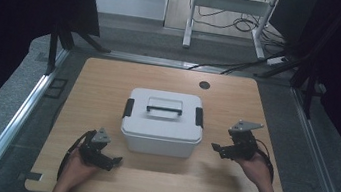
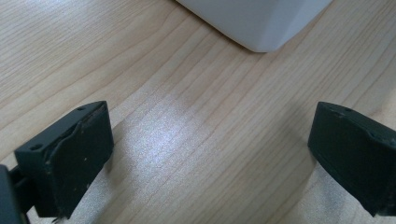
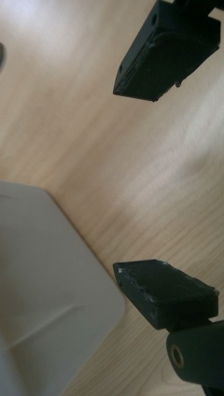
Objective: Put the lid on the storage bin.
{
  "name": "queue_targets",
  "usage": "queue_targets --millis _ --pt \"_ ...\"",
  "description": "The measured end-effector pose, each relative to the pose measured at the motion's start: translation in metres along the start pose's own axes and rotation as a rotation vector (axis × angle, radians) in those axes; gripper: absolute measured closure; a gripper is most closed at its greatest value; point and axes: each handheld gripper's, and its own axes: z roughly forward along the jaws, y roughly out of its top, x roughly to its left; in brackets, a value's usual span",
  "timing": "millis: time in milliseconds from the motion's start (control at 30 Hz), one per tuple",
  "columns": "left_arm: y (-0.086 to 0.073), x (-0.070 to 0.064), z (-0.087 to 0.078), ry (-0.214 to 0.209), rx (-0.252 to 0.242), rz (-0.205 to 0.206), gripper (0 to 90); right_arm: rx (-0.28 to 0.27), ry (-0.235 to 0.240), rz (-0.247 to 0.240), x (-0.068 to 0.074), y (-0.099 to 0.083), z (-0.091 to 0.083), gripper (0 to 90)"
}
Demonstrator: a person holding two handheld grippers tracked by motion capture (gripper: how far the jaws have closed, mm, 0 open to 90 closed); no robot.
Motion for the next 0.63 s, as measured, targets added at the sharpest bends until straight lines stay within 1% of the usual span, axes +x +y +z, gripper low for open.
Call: queue_targets --millis 100,233,400,433,467,500,633 --pt "0.0 0.0 0.0 0.0 0.0 -0.001 0.3 0.0 -0.004 0.021 0.006 -0.016 0.012 12.6" --pt "0.0 0.0 0.0 0.001 -0.001 -0.001 0.3 0.001 0.003 0.056 0.011 -0.035 0.026 12.6" --pt "0.0 0.0 0.0 0.001 -0.001 -0.001 0.4 -0.002 0.007 0.093 0.013 -0.049 0.035 12.7" --pt "0.0 0.0 0.0 0.001 -0.001 -0.002 0.4 -0.002 0.0 0.089 0.014 -0.052 0.037 10.5" --pt "0.0 0.0 0.0 0.001 -0.001 -0.002 0.4 -0.013 -0.012 0.078 0.015 -0.054 0.037 10.1" --pt "0.0 0.0 0.0 0.001 -0.001 -0.002 0.4 -0.012 -0.017 0.073 0.016 -0.054 0.037 10.1" --pt "0.0 0.0 0.0 0.001 -0.001 -0.002 0.5 -0.012 -0.023 0.078 0.018 -0.055 0.037 9.9"
